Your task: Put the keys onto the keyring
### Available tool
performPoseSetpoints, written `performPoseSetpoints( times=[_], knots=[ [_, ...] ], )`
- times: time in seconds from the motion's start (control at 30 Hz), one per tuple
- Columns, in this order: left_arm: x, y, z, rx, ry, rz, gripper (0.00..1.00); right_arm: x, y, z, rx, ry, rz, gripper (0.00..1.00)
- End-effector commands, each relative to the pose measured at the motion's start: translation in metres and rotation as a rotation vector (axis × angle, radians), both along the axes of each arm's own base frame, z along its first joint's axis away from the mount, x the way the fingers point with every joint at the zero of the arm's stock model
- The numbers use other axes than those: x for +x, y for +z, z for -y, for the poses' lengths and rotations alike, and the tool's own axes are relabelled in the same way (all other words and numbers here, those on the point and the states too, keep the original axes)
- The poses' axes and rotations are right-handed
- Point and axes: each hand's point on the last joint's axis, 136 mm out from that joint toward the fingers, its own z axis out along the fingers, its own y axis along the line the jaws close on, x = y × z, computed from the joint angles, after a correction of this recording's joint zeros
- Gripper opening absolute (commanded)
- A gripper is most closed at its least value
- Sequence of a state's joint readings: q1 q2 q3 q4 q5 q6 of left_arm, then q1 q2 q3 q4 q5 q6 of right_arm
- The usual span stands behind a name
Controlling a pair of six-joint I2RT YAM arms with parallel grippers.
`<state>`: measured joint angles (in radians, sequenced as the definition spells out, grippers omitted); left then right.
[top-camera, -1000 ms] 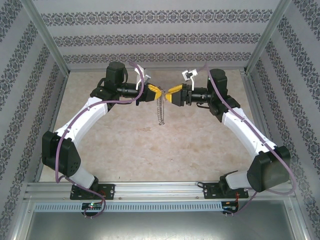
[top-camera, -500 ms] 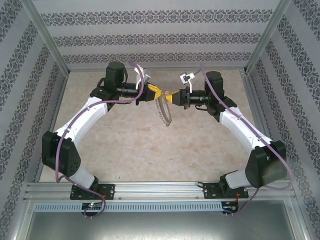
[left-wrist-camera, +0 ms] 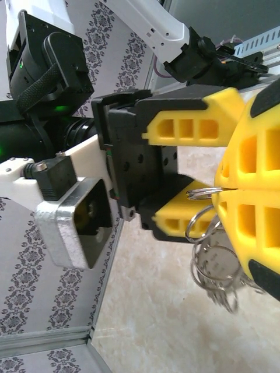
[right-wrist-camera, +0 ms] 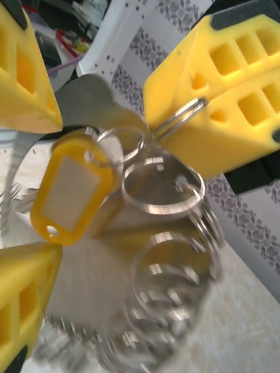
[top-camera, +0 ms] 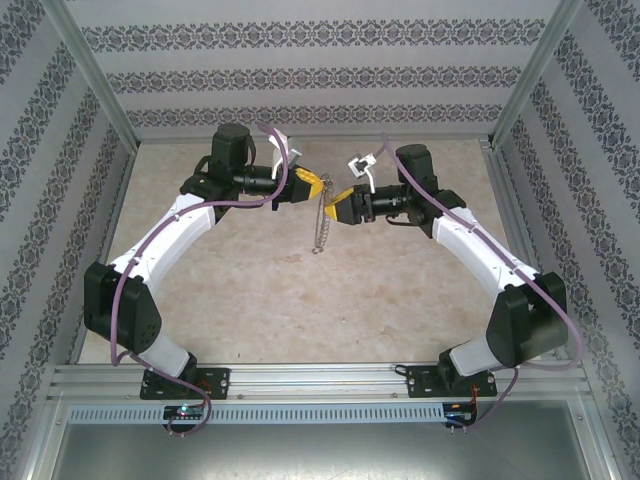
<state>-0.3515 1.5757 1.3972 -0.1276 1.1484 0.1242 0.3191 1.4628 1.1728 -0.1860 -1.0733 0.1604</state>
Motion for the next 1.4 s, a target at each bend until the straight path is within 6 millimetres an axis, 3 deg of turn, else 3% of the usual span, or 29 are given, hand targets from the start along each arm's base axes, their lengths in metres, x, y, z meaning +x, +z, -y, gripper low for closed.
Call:
performPoseSetpoints(
  times=[0.0, 0.13, 0.37, 0.53, 1.03, 1.2, 1.37],
  knots=[
    [-0.007, 0.019, -0.001, -0.03, -0.024, 0.059, 0.0, 0.016, 0.017, 0.03, 0.007, -0.132, 0.06, 0.54],
    [-0.007, 0.019, -0.001, -0.032, -0.03, 0.055, 0.0, 0.024, 0.045, 0.048, 0.056, -0.196, 0.125, 0.51],
    [-0.008, 0.019, 0.0, -0.03, -0.044, 0.046, 0.0, 0.008, 0.069, 0.025, 0.117, -0.047, 0.189, 0.46],
    [-0.009, 0.021, 0.0, -0.029, -0.05, 0.046, 0.0, 0.003, 0.074, 0.013, 0.131, 0.003, 0.213, 0.46],
    [-0.01, 0.021, 0.0, -0.03, -0.062, 0.038, 0.0, 0.014, 0.069, -0.012, 0.138, 0.067, 0.183, 0.44],
    [-0.01, 0.02, 0.001, -0.031, -0.065, 0.037, 0.0, 0.013, 0.067, -0.014, 0.138, 0.071, 0.176, 0.39],
    [-0.009, 0.019, 0.001, -0.031, -0.069, 0.03, 0.0, 0.013, 0.069, -0.016, 0.141, 0.074, 0.178, 0.27]
  ],
)
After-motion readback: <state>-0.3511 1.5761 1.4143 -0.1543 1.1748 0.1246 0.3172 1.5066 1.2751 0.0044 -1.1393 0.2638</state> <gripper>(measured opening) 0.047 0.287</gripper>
